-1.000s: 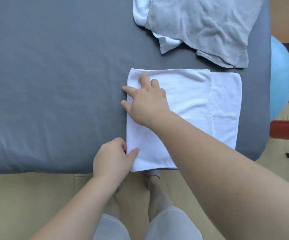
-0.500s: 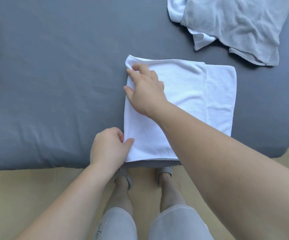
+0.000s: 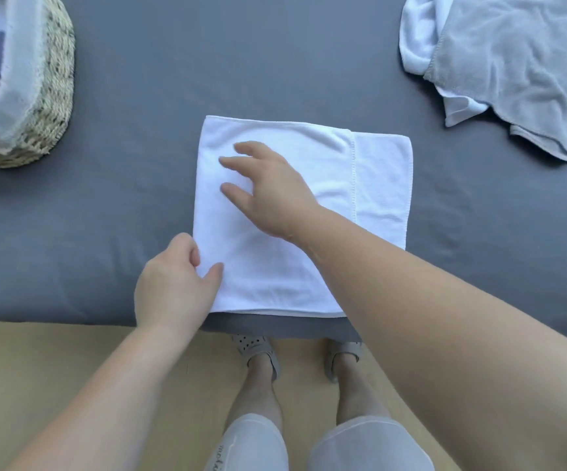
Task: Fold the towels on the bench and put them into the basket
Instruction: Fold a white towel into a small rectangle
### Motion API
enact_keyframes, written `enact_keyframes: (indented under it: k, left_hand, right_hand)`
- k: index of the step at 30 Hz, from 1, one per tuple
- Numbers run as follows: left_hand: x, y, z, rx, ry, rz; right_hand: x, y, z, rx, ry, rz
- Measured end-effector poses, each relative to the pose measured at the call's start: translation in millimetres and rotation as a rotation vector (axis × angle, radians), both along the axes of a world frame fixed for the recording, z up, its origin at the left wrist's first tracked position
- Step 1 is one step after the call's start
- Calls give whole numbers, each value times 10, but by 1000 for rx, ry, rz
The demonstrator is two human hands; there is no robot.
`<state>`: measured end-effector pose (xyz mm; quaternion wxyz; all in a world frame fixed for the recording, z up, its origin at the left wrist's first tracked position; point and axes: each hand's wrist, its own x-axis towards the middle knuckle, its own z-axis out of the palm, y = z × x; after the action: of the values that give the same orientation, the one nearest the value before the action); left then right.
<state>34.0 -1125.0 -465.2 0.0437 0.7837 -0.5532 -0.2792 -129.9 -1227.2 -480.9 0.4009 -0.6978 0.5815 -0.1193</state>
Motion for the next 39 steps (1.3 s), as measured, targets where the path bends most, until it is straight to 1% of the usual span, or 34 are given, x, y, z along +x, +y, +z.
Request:
enact_keyframes:
  k: [3,5,7,9,11,13,17,23,28,31,34,36,39]
  left_hand:
    - [-393,75,61,-35,124,-136]
    - [-734,171,64,-19,202,-267]
    - [-1080,282,41,-7,239,-409]
    - [-1362,375,-17,23,246,-488]
    - [-1539,437,-117,66,193,-534]
    - [-1612,480,-238,65,139,-547]
    - [-1609,537,-367,5,171,-483]
    - [-1523,572,-398,-65,243,-439]
    - [-1467,584,-421,-87,273,-422]
    - [-1483,564,-429,-46,280,-406]
    - [-1508,534,-420,-23,277,-387]
    - [-1507,520,-369,-15,289,-376]
    - [-1470,506,-194,12,299,-320]
  right_hand:
    - [-442,178,-29,-125,-41,-251]
    - [-796,277,-23,-126,-21,-420]
    - [-1118,336,-1,0,-31,-561]
    - [-1353,361,-11,146,-96,-626]
    - [-1490,373,-53,216,-140,-599]
    - [-1557,378,-86,252,-155,-558]
    - [-1607,332,-94,288,-206,-556]
    - [-1403,188,-96,185,-78,-379]
    - [-1283,105,-152,255,-110,-480]
    - [-1272,96,-138,255,-58,-414]
    - [-1276,103,-91,196,-22,-340]
    - [-1273,114,-43,142,-61,-343]
    - [-1267,148,76,154,-239,-400]
